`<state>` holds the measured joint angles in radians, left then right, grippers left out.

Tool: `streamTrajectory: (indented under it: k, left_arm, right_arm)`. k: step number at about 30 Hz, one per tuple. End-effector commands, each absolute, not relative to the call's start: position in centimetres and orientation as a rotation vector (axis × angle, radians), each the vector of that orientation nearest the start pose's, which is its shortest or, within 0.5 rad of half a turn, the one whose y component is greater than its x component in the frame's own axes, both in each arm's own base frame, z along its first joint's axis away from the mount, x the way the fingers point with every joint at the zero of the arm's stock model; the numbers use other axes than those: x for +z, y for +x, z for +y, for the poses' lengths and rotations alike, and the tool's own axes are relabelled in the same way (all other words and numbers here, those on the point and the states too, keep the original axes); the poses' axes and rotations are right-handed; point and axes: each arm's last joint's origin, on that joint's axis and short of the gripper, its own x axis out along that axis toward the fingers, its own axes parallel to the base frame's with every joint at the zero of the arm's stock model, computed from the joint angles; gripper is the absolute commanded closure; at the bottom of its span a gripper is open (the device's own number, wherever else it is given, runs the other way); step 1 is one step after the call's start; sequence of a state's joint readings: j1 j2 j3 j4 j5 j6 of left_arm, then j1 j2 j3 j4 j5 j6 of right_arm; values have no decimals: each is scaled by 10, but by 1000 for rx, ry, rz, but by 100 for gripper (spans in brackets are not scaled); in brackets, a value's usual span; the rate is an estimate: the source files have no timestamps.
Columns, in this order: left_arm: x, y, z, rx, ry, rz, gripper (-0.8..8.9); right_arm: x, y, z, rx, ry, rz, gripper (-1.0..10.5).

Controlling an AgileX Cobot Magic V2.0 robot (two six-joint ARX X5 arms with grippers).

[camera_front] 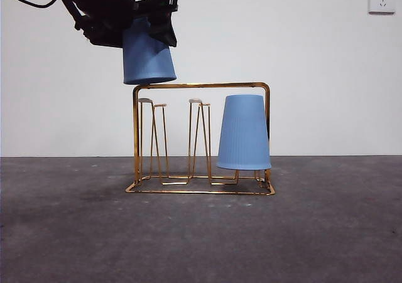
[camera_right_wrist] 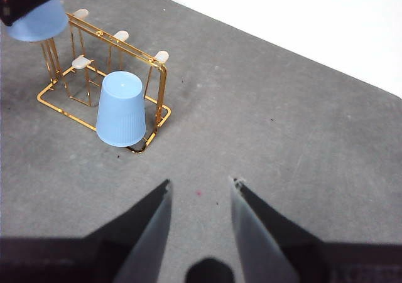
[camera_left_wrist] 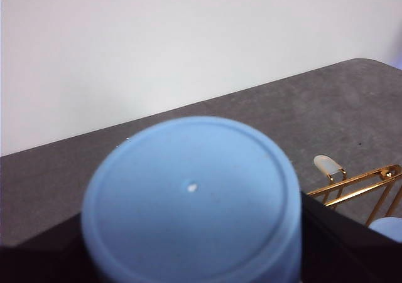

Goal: Pick up cup 1,put cup 1 in the cup rack,pick up cup 2,put cup 2 in the cup rack

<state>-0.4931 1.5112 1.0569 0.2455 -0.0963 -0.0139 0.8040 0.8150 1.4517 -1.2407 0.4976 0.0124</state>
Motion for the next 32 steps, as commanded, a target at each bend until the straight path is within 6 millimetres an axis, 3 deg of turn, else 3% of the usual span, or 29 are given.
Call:
streamTrajectory:
  k: [1, 8, 16, 32]
  left_arm:
    - [273, 308, -161, -388, 75, 306, 820]
    - [279, 301, -160, -370, 52, 324, 820]
    - [299, 288, -153, -358, 52, 284, 820]
    - [274, 306, -156, -343, 66, 338, 820]
  right_arm:
    - [435, 64, 47, 291, -342, 487, 789]
    - [435, 64, 46, 290, -344, 489, 789]
    - [435, 64, 47, 291, -342, 486, 789]
    - [434, 64, 46, 290, -340, 496, 790]
